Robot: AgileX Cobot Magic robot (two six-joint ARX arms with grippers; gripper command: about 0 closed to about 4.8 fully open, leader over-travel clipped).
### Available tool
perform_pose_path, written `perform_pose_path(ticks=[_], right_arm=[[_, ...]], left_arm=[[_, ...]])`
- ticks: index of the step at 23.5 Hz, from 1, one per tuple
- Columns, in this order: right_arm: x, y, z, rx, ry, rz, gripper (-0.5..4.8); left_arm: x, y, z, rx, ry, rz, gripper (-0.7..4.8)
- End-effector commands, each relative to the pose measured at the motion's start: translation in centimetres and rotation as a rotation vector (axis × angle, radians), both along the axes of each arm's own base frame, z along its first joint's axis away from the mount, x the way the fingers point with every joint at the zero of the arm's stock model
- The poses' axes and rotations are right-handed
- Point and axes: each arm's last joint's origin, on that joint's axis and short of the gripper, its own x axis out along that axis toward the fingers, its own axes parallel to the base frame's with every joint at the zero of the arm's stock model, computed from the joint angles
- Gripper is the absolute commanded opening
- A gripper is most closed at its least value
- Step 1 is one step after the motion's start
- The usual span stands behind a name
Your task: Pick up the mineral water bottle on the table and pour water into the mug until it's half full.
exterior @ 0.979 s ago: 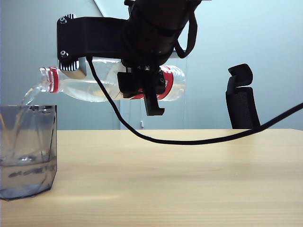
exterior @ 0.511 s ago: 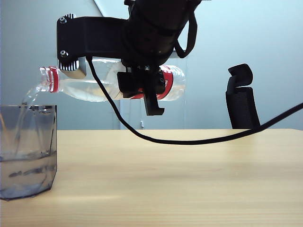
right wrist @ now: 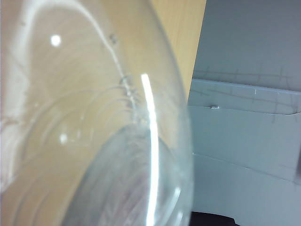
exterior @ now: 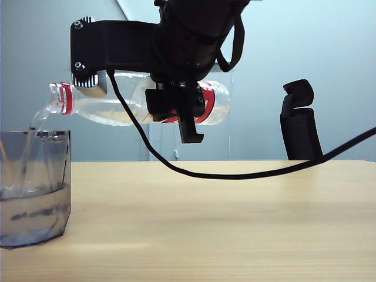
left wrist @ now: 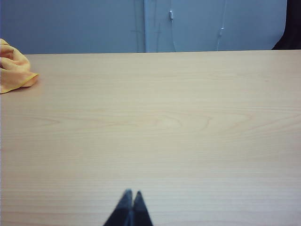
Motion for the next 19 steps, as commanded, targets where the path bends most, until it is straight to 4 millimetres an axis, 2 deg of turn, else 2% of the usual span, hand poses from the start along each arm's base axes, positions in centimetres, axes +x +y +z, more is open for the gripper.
perform_pose_path(ticks=[1, 9, 19], right_arm=[[0.02, 0.20, 0.93, 0.100, -0.011, -0.016, 1.66], [-0.22, 0.34, 0.81, 0.230, 0.062, -0.043, 1.66], [-0.21, 0.36, 0.75, 0.549, 0.215, -0.153, 1.66]], left_arm=[[0.00, 0.01, 0.15, -0.004, -0.010, 0.000, -0.02], [0.00, 0.01, 0.15, -0.004, -0.010, 0.000, -0.02], [0.00, 0.01, 0.15, -0.004, -0.010, 0.001, -0.02]])
